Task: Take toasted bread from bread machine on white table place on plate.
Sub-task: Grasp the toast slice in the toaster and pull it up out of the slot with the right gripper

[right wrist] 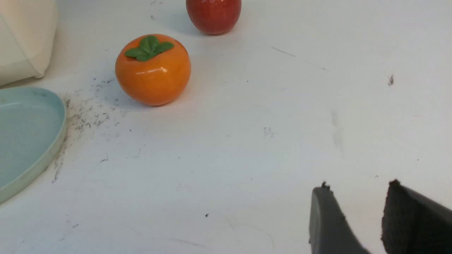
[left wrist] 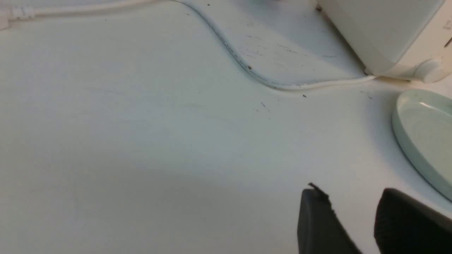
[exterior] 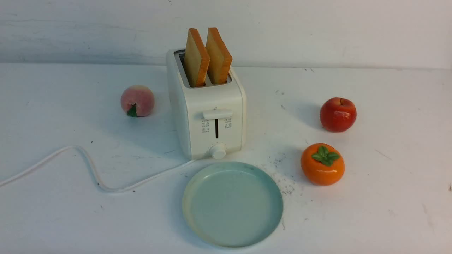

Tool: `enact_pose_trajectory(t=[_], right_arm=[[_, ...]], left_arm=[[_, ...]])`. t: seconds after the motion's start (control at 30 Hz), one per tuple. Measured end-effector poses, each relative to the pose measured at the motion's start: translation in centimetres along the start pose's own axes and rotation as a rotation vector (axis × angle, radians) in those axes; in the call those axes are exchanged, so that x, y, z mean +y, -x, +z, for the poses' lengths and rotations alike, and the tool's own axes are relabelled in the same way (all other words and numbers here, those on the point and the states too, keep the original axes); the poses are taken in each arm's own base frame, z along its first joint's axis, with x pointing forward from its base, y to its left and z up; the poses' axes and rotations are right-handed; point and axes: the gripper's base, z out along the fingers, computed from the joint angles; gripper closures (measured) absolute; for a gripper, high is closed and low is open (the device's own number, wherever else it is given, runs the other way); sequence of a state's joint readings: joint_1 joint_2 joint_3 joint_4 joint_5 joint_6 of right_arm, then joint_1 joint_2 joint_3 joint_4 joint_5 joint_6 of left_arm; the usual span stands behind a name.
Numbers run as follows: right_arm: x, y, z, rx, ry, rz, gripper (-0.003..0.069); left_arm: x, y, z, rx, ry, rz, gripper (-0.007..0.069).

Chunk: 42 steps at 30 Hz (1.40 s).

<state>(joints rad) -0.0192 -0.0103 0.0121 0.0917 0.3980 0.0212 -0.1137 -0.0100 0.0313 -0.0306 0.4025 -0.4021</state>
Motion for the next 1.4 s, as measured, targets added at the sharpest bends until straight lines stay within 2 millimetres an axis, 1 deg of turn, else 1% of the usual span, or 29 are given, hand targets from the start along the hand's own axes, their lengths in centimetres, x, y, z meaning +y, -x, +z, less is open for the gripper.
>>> enact_pose_trajectory(t=[1.27, 1.4], right_arm=[[0.0, 0.0, 0.0, 0.0, 0.0, 0.0, 0.0419], [0.0, 0.0, 0.0, 0.0, 0.0, 0.0, 0.0419]], left_arm=[[0.0, 0.0, 0.0, 0.0, 0.0, 0.001, 0.0386], [0.1, 0.04, 0.0, -0.005, 0.011, 0.028, 0.0386]])
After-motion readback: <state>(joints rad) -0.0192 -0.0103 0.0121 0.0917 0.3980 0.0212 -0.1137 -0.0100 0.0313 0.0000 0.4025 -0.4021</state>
